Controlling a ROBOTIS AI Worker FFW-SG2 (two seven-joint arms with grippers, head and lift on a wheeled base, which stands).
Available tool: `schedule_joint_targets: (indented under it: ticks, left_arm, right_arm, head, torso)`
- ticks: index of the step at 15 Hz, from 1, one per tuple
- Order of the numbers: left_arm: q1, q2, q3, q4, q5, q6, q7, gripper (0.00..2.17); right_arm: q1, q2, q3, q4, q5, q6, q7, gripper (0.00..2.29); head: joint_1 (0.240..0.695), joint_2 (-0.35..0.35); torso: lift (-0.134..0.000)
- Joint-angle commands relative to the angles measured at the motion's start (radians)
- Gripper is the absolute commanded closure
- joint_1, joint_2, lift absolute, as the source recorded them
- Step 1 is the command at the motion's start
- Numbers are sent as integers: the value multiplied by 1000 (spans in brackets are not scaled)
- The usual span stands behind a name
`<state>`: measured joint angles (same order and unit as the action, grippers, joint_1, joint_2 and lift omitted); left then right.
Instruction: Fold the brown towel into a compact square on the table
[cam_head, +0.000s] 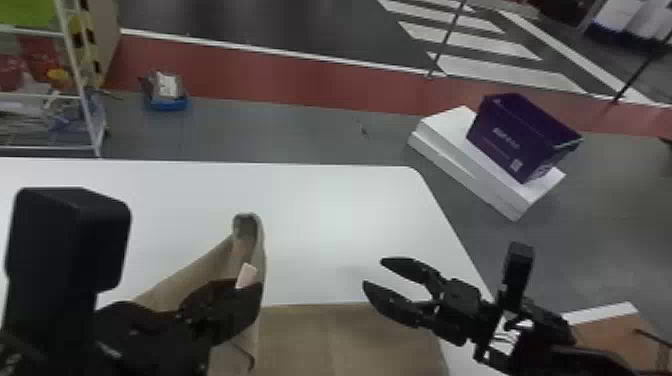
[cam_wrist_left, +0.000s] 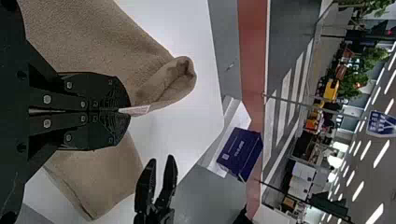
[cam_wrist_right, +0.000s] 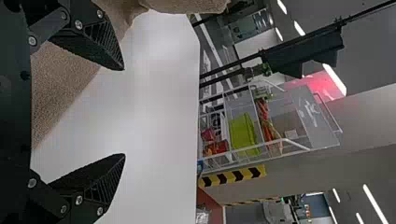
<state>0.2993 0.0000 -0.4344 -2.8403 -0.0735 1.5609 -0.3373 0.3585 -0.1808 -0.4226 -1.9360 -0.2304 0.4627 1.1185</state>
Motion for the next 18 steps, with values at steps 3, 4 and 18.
schedule_joint_targets:
  ticks: [3, 4, 18]
  left_arm:
    - [1, -3, -70, 44, -15, 10, -2, 1703]
    - [3, -3, -93, 73, -25, 10, 3, 1703]
    - [43, -3, -145, 271, -12, 10, 87, 1706]
  right_arm:
    - [-9, -14, -4, 26, 10, 9, -3, 252]
    - [-15, -17, -22, 34, 5, 12, -2, 252]
    - [26, -55, -177, -115, -233, 672, 83, 252]
  head:
    - [695, -350]
    - [695, -350]
    - [695, -350]
  torso:
    - [-124]
    - [-124]
    - [-124]
